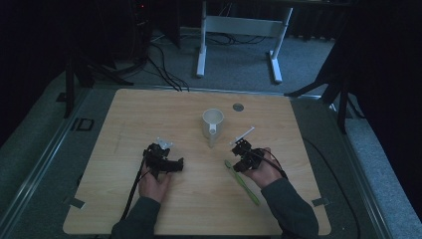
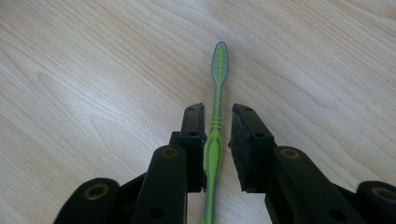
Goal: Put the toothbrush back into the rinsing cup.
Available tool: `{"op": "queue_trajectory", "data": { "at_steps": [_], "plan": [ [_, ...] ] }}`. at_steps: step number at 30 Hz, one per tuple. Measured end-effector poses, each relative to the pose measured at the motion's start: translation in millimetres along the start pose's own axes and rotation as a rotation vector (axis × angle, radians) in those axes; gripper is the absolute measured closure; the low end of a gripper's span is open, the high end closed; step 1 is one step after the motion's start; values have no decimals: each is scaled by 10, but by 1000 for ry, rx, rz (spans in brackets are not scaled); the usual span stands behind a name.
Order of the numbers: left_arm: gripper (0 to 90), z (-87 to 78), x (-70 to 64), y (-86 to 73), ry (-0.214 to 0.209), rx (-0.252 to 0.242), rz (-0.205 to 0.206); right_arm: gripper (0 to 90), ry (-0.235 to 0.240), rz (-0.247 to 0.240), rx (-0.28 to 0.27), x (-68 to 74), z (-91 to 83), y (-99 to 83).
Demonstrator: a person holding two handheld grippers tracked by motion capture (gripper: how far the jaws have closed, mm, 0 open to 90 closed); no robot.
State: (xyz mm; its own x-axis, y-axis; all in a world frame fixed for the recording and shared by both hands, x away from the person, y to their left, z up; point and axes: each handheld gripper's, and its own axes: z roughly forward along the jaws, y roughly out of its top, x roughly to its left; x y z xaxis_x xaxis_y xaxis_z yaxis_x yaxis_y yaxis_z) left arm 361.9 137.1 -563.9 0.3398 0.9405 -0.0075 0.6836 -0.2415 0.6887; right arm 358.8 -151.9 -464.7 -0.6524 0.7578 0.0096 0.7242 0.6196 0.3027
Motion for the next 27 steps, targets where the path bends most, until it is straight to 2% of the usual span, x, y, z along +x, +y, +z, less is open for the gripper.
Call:
{"op": "queue_trajectory", "data": {
  "at_steps": [27],
  "plan": [
    [24, 0, 0, 0, 0, 0, 0, 744, 12, -4, 76, 11, 155, -5]
  ]
}}
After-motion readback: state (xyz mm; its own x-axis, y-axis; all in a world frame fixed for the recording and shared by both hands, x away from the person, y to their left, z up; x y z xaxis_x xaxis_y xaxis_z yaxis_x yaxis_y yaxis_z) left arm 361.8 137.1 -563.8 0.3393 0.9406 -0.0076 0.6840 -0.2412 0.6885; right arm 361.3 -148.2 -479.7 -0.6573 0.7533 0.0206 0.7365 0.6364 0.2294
